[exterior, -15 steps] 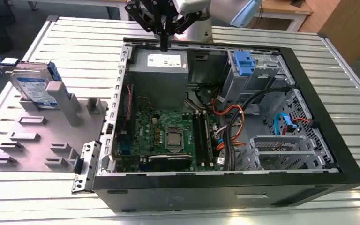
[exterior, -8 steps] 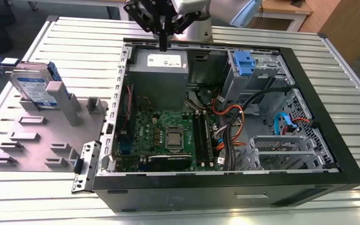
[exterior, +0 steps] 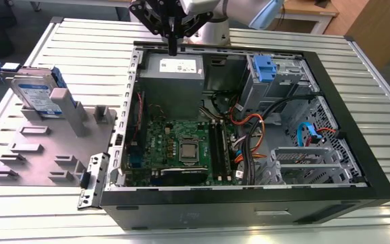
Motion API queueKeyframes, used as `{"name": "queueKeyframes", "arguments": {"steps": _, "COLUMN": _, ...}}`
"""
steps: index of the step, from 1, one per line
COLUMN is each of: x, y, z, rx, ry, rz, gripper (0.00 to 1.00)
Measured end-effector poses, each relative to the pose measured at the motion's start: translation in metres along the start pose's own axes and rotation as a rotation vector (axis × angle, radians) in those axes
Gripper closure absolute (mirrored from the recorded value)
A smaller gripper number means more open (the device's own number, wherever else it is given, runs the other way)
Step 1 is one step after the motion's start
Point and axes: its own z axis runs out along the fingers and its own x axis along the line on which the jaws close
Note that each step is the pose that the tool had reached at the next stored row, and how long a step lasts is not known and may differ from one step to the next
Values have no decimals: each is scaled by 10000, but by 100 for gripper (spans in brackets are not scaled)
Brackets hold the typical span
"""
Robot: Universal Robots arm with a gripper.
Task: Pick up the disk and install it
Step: 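Reach for the disk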
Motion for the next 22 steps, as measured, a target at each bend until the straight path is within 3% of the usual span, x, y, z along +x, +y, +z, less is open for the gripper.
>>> {"name": "queueKeyframes", "arguments": {"steps": 22, "x": 98, "y": -16, "z": -3, "rx": -1, "ry": 0, "rz": 1, "gripper": 89}}
